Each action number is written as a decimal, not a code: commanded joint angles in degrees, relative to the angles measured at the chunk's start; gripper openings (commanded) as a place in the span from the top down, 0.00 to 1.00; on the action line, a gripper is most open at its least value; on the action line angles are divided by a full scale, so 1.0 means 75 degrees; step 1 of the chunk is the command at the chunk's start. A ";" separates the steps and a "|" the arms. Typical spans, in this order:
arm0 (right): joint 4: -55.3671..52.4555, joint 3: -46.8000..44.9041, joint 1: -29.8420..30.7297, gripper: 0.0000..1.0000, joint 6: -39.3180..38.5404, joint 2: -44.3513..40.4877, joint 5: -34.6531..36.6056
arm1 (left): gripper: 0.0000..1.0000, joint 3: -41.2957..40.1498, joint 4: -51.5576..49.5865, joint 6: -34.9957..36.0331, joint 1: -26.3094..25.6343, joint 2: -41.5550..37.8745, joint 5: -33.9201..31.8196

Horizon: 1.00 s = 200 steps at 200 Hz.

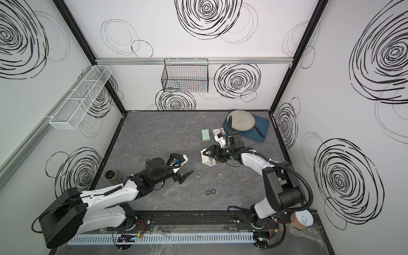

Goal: Take the rings out of the lift-off lid box
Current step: Pick up the jewelry box from the center of the board, then open the lid on the jewelry box.

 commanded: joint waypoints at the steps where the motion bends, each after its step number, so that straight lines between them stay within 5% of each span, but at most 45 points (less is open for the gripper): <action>1: 0.0913 -0.0131 -0.0062 0.22 0.0222 -0.0260 -0.1311 | 0.00 0.0336 0.0717 0.0382 -0.0053 0.0312 0.0681; 59: 0.0996 -0.0215 -0.0056 0.22 0.0229 -0.0406 -0.1917 | 0.00 0.0669 0.1532 0.0611 -0.0439 0.1038 0.0680; 200: 0.0225 0.0031 0.0265 0.22 -0.0298 -0.0193 -0.1662 | 0.02 0.1019 0.2508 0.0498 -0.0482 0.1947 0.0750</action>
